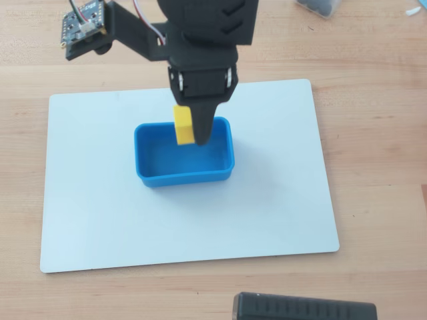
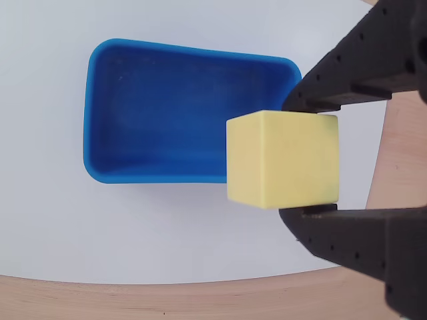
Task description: Pick up yellow cube and drop it in the blue rectangular bin
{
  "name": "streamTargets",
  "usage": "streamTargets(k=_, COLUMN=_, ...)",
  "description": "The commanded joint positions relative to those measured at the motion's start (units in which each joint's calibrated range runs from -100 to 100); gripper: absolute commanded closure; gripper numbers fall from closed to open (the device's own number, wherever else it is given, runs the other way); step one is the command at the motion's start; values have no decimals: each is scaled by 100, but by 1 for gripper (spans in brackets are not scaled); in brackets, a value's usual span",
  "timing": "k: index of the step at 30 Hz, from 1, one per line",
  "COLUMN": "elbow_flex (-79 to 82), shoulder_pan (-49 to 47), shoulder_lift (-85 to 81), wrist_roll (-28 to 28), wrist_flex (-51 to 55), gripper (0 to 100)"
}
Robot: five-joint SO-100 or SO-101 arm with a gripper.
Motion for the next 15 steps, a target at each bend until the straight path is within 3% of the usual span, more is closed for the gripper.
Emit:
streamTargets(k=1, elbow_flex=379, shoulder_pan=-29, shoulder_lift=-274, wrist_roll=-63, wrist_flex=-792, gripper=94)
streamTargets(k=12, elbow_flex=1842, shoulder_pan=125, shoulder_lift=-386, wrist_roll=-34, wrist_flex=-1717, gripper=94)
streamTargets(k=15, elbow_flex=1842, shoulder_pan=125, shoulder_lift=-423, wrist_roll=-34, wrist_flex=-1700, gripper=87)
